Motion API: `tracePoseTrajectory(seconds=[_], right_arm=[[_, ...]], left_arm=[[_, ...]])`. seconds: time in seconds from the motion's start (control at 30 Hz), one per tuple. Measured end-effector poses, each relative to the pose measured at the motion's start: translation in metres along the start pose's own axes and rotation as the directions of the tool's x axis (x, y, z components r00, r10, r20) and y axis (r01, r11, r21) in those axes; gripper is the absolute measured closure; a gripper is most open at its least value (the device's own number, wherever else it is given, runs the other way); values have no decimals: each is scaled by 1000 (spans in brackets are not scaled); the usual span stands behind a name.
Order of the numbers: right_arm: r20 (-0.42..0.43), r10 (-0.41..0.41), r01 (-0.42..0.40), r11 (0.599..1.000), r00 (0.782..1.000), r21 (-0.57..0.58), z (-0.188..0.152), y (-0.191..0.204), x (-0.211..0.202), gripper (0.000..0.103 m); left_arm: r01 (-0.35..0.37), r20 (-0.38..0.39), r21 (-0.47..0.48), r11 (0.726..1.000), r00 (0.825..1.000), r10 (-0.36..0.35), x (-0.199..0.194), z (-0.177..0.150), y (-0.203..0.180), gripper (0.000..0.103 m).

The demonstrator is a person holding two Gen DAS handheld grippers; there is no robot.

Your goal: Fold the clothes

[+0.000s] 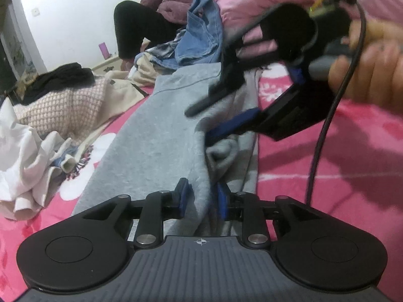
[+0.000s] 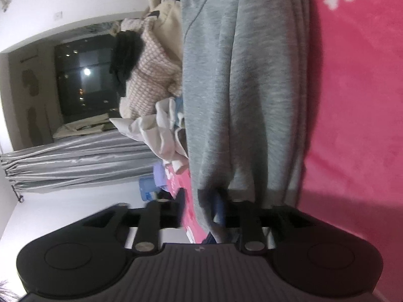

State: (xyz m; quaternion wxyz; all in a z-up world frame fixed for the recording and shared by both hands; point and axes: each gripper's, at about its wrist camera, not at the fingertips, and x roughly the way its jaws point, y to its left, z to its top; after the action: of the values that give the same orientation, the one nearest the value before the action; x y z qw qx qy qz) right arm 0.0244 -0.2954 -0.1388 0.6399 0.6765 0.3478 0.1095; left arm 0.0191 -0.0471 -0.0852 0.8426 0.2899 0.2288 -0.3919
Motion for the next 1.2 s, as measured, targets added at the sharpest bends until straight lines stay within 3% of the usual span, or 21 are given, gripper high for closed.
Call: tracePoseTrajectory(seconds=[0.2, 0.33, 0.5, 0.77, 1.0, 1.2], right_arm=[[-31, 7, -7, 1000, 1000, -13, -6, 10, -14, 61], [-74, 6, -5, 1000, 997, 12, -11, 11, -9, 59], [-83, -12, 20, 995, 996, 97, -10, -6, 7, 59], [-71, 37, -23, 984, 997, 178, -2, -17, 29, 59], [-82, 51, -33, 978, 995, 206, -6, -16, 18, 41], [-96, 56, -36, 978, 994, 206, -2, -14, 24, 40]], left_arm=[[-14, 35, -94, 996, 999, 17, -14, 4, 9, 90], [-44, 62, -69, 997, 997, 49, -18, 6, 9, 96], [-65, 83, -21, 998, 994, 67, -19, 7, 3, 97], [-44, 97, -9, 999, 994, 44, -22, 6, 1, 99], [-70, 113, 3, 998, 991, 70, -27, 7, 1, 99], [-46, 117, 5, 999, 992, 45, -29, 8, -3, 99]])
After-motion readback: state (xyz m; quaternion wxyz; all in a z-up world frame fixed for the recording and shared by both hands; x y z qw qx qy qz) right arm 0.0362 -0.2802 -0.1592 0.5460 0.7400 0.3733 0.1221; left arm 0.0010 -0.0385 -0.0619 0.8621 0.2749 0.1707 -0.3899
